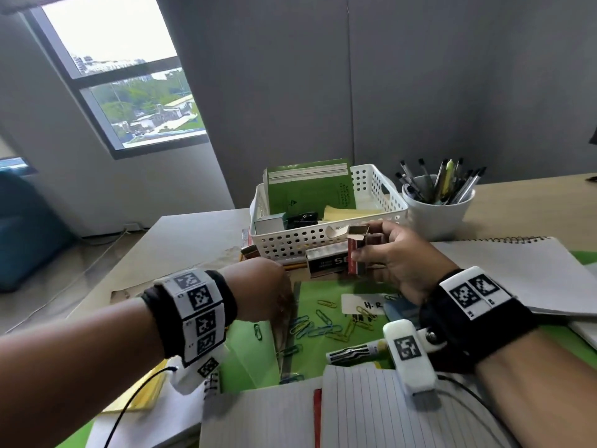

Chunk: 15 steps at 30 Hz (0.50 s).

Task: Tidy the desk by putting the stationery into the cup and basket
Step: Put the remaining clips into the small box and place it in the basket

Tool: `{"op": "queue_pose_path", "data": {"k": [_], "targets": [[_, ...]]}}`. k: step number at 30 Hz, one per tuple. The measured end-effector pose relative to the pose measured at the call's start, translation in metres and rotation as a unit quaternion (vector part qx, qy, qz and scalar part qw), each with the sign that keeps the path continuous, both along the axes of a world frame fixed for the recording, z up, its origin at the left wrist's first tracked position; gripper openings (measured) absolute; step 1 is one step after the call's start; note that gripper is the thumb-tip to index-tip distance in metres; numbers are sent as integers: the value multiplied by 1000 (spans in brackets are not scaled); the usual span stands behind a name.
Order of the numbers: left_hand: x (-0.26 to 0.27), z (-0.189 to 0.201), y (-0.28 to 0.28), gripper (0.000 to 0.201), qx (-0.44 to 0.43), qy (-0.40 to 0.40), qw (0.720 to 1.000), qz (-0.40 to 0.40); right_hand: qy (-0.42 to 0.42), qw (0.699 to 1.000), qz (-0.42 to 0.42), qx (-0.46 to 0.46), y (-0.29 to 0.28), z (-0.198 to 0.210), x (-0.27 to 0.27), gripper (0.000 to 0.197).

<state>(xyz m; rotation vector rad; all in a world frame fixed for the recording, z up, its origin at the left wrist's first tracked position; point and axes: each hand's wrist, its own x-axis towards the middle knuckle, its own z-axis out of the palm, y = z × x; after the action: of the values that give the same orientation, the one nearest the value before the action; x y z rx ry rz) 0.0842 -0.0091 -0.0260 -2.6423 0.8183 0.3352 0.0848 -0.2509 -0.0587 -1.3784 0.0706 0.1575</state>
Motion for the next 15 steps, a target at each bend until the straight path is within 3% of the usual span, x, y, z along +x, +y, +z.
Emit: {"op": "queue_pose_path", "data": {"k": [3,7,13,15], "targets": [[-3,-4,0,31,54,-33,997,-49,-2,1000,0,8,0,-1,1,42],[-2,-7,4,27,28,-32,998,-48,-3,1000,1,5,-2,-3,1,43],[13,2,2,14,-58,54,993,84,0,1000,6,-2,-1,-2,1,46],[22,11,8,3,-136,79,979,127,-4,1000,9,-8,-2,-2,0,46]]}}
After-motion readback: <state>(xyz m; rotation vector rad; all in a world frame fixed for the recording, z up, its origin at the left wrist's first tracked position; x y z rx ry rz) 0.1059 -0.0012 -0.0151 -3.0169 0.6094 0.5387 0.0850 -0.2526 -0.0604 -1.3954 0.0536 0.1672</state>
